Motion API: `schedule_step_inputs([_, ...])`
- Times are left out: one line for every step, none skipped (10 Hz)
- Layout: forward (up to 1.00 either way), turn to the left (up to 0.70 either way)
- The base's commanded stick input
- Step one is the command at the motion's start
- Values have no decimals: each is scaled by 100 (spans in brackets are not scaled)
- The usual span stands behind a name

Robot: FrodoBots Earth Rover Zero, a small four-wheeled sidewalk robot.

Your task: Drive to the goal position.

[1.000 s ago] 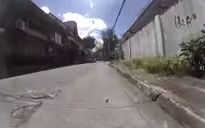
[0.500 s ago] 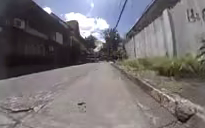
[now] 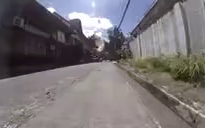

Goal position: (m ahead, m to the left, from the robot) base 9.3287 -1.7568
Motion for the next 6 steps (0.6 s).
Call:
schedule_step_inputs([100,0])
schedule_step_inputs([100,0])
schedule_step_inputs([100,0])
schedule_step_inputs([100,13])
schedule_step_inputs([100,-36])
schedule_step_inputs([100,-40])
